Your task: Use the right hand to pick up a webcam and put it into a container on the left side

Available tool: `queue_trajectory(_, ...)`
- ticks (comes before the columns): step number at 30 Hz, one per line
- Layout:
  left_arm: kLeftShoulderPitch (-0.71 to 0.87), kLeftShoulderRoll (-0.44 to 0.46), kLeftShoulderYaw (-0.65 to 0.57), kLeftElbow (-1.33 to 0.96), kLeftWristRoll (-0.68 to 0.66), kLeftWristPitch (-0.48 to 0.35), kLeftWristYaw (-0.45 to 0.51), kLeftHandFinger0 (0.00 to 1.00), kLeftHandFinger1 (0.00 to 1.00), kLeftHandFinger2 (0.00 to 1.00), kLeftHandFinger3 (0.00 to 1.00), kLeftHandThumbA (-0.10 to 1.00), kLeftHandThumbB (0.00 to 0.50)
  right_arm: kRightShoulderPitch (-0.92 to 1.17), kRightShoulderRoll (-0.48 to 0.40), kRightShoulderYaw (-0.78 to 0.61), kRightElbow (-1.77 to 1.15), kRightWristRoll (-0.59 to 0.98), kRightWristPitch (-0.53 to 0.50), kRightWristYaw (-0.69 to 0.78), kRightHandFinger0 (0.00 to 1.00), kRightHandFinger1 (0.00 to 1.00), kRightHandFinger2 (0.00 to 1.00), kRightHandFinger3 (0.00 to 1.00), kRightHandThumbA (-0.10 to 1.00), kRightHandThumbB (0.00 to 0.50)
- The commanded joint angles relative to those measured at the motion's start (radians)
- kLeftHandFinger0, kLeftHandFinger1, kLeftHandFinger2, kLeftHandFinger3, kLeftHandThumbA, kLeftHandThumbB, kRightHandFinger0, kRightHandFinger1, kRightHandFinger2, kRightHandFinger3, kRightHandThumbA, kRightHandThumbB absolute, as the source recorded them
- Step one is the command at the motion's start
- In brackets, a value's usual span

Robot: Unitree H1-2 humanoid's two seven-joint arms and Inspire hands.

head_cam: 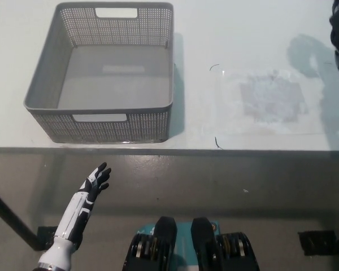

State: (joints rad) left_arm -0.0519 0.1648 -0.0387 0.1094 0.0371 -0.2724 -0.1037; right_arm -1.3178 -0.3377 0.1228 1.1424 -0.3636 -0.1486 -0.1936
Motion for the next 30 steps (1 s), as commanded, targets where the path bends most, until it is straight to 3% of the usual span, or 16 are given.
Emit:
queue_trajectory(1,-0.017,0.015,0.005,-0.012,-0.012,-0.002,-0.014,1.0,1.0,1.0,1.0,1.0,0.263,-0.086,0.019,-0.001,-0.161,0.021,-0.005,0.02,0.0,0.43,0.84,0.85,-0.1,0.168)
queue_trajectory(4,-0.022,0.014,0.003,-0.009,-0.01,0.004,-0.015,1.0,1.0,1.0,1.0,1.0,0.265,-0.088,0.056,0.003,-0.256,0.029,0.027,0.056,0.0,0.41,0.82,0.85,-0.1,0.195)
queue_trajectory(7,-0.024,0.014,-0.001,-0.003,-0.007,-0.001,-0.017,1.0,1.0,1.0,1.0,1.0,0.262,-0.096,0.092,0.016,-0.299,0.018,0.048,0.073,0.0,0.39,0.8,0.85,-0.1,0.173)
queue_trajectory(10,-0.019,0.017,-0.001,-0.001,-0.008,-0.004,-0.017,1.0,1.0,1.0,1.0,1.0,0.27,-0.107,0.142,0.033,-0.321,0.007,0.06,0.076,0.0,0.3,0.73,0.82,-0.1,0.179)
queue_trajectory(14,-0.02,0.02,-0.001,-0.004,-0.007,0.0,-0.018,1.0,1.0,1.0,1.0,1.0,0.264,-0.135,0.205,0.042,-0.304,0.008,0.078,0.085,0.0,0.29,0.72,0.8,-0.1,0.177)
queue_trajectory(15,-0.021,0.021,-0.002,-0.005,-0.004,0.001,-0.018,1.0,1.0,1.0,1.0,1.0,0.265,-0.144,0.222,0.044,-0.282,0.011,0.06,0.086,0.0,0.25,0.68,0.78,-0.1,0.177)
queue_trajectory(19,-0.024,0.024,-0.005,0.001,-0.01,-0.003,-0.026,1.0,1.0,1.0,1.0,1.0,0.277,-0.164,0.278,0.065,-0.248,-0.01,0.086,0.078,0.0,0.27,0.7,0.79,-0.1,0.206)
queue_trajectory(22,-0.025,0.025,-0.007,0.008,-0.008,-0.006,-0.029,1.0,1.0,1.0,1.0,1.0,0.284,-0.181,0.318,0.077,-0.187,-0.008,0.06,0.07,0.0,0.31,0.73,0.82,-0.1,0.208)
queue_trajectory(28,-0.031,0.024,-0.009,0.009,-0.001,-0.005,-0.032,1.0,1.0,1.0,1.0,0.97,0.28,-0.214,0.37,0.119,0.0,-0.028,-0.039,0.004,0.0,0.24,0.67,0.72,-0.1,0.211)
queue_trajectory(30,-0.037,0.027,-0.01,0.004,0.006,0.004,-0.034,1.0,1.0,1.0,1.0,0.99,0.283,-0.222,0.383,0.133,0.059,-0.029,-0.045,0.01,0.0,0.26,0.7,0.75,-0.1,0.193)
